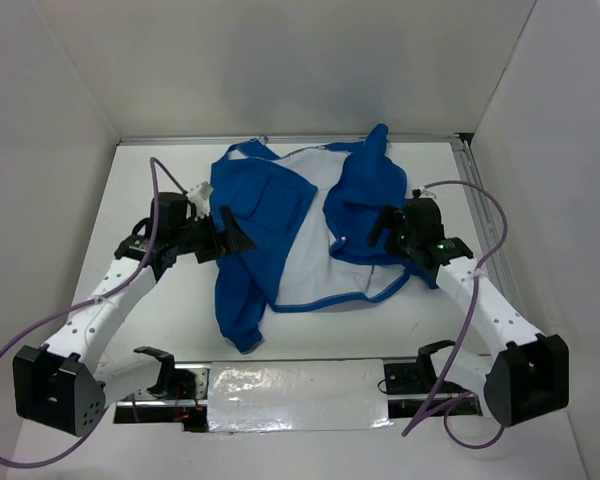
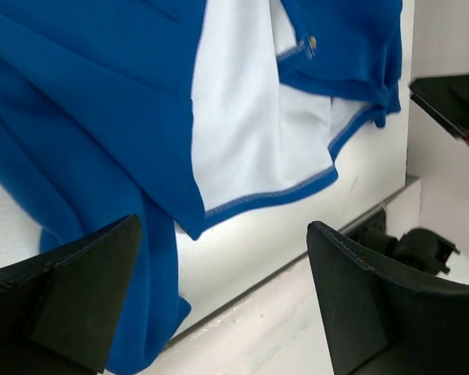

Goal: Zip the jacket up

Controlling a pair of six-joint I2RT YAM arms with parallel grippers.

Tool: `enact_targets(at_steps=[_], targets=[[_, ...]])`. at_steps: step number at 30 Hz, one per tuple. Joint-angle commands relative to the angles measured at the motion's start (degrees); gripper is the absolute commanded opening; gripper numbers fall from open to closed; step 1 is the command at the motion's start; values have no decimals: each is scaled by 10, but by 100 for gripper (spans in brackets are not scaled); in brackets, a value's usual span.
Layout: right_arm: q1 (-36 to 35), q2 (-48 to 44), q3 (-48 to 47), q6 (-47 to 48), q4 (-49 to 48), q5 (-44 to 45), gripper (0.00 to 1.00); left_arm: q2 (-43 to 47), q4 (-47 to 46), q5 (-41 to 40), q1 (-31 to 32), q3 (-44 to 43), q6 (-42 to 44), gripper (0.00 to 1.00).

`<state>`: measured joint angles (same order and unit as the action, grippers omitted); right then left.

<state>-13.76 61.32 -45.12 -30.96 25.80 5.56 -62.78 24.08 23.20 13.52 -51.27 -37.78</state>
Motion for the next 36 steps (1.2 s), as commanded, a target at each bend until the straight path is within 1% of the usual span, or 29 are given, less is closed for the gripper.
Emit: enact_targets(at_steps=[1,2,4,5,7,8,10,11,12,13,15,16,17,18,19,20,21,23,24,27,28,29,30,32,33,34,35,36], targets=[[-13,32,-29,13,-65,-78,100,-16,-55,40,15,1,-5,99],[-14,44,-29,12,-74,-96,100,-29,-56,34,26,-24,-3,99],[-16,53,-28,10,-89,-107,100,-86,-45,5,39,-63,10,99],[-18,57,-25,7,-98,-111,100,-139,-39,-3,54,-110,19,99],[-18,68,-17,5,-123,-119,100,-199,-6,-30,74,-166,35,99],[-18,72,-20,3,-127,-123,100,-262,6,-43,81,-225,40,99],[-16,87,-23,-1,-127,-119,100,-326,44,-81,104,-290,53,99],[-16,90,-29,3,-124,-110,100,-393,54,-92,110,-353,59,99],[-14,93,-30,5,-120,-104,100,-426,66,-101,116,-388,69,99],[-13,97,-30,6,-118,-100,100,-493,96,-129,126,-459,72,99],[-7,95,-29,6,-115,-92,100,-558,134,-168,135,-535,66,99],[-2,91,-27,8,-114,-96,100,-588,155,-191,142,-617,63,99],[0,90,-23,12,-111,-98,100,-651,204,-220,143,-659,61,99],[1,87,-21,13,-111,-97,100,-681,227,-229,145,-702,52,99],[7,84,-19,16,-111,-98,100,-727,249,-249,148,-770,47,99],[10,80,-17,18,-110,-99,100,-741,278,-260,148,-791,42,99],[14,80,-15,19,-110,-107,100,-749,279,-267,149,-800,32,99],[20,78,-11,24,-111,-116,100,-744,245,-278,147,-771,28,99],[22,78,-9,27,-113,-121,100,-738,235,-282,145,-737,23,99],[27,82,-5,29,-111,-126,100,-728,221,-295,139,-710,2,93],[29,84,-1,30,-115,-128,100,-734,222,-298,139,-709,0,87],[31,85,1,30,-117,-129,100,-739,222,-297,137,-711,7,85],[31,86,2,30,-118,-131,100,-745,222,-295,137,-720,13,73],[33,88,5,29,-123,-135,100,-763,222,-291,137,-730,30,58],[33,92,5,31,-122,-136,100,-769,221,-283,137,-734,36,29],[33,93,5,33,-122,-138,100,-769,218,-282,137,-732,35,11],[34,97,6,34,-122,-142,100,-766,219,-284,137,-731,32,0],[33,100,5,35,-123,-143,99,-757,218,-284,137,-729,32,0]])
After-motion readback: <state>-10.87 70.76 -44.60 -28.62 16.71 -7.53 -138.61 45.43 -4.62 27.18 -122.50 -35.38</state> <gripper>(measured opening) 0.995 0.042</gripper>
